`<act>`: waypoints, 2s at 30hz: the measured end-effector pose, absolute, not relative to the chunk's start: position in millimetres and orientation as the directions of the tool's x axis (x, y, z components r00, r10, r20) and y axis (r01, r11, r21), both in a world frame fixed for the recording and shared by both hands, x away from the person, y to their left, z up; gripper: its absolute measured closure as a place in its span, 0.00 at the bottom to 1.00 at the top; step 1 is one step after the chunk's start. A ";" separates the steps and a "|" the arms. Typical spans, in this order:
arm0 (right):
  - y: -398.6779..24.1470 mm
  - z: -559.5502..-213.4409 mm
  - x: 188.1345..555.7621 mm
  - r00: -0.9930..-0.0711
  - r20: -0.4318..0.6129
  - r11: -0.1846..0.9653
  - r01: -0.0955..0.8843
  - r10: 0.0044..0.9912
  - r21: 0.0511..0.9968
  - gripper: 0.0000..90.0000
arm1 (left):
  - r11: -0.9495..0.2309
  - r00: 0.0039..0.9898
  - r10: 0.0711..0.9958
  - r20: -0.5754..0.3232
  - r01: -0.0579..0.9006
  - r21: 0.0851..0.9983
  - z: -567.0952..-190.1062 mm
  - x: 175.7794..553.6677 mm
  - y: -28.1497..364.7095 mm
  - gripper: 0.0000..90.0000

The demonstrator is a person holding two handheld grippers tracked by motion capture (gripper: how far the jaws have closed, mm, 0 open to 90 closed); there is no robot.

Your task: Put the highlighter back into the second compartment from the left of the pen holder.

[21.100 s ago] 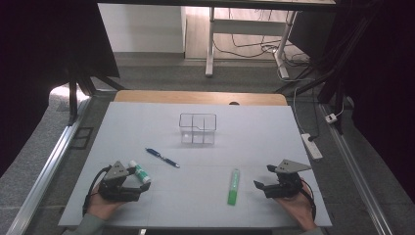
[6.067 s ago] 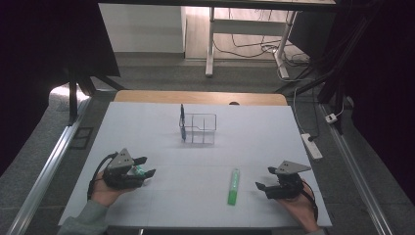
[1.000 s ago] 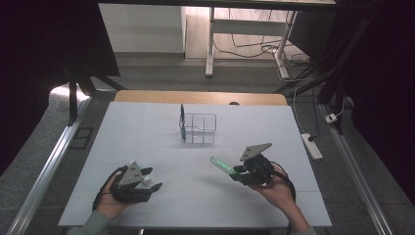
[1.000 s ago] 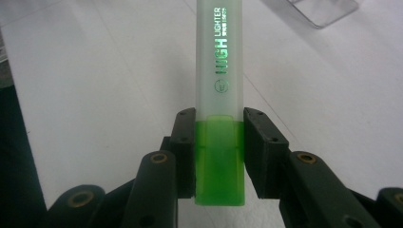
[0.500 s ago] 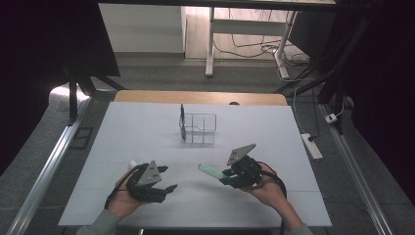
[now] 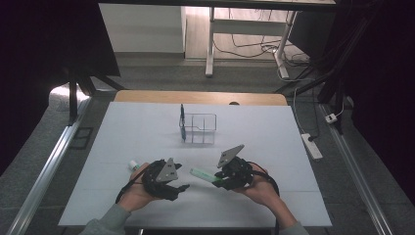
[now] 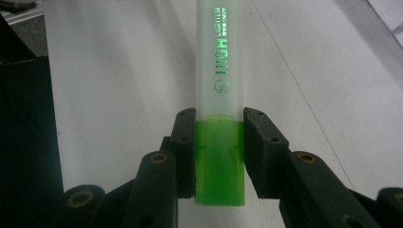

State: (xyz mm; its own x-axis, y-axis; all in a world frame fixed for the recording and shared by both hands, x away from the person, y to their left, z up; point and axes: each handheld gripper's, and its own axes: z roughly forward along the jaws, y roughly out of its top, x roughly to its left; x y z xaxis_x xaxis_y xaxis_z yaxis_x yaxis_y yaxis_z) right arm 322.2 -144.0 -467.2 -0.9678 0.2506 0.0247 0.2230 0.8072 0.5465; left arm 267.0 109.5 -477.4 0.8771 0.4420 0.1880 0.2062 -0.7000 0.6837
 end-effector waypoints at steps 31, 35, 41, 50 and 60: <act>-126.7 -472.1 309.4 -0.997 -0.017 0.871 0.053 0.070 0.489 0.75 | -0.846 0.962 0.214 0.169 0.096 0.525 -487.5 281.6 67.9 0.58; -126.6 -471.9 308.2 -0.999 -0.021 0.870 0.034 0.051 0.493 0.75 | -0.854 0.967 0.195 0.164 0.085 0.514 -489.4 281.4 66.3 0.60; -124.1 -473.2 305.7 -0.999 -0.031 0.874 0.004 0.021 0.485 0.75 | -0.875 0.971 0.160 0.176 0.058 0.480 -493.6 279.7 62.0 0.65; -130.1 -467.2 307.8 -0.997 -0.023 0.832 0.049 0.074 0.552 0.70 | -0.857 0.975 0.161 0.152 0.062 0.512 -491.0 279.3 65.8 0.71; -141.9 -464.3 317.6 -0.981 0.022 0.740 0.159 0.192 0.653 0.49 | -0.823 0.960 0.234 0.151 0.113 0.556 -488.0 284.3 77.4 0.72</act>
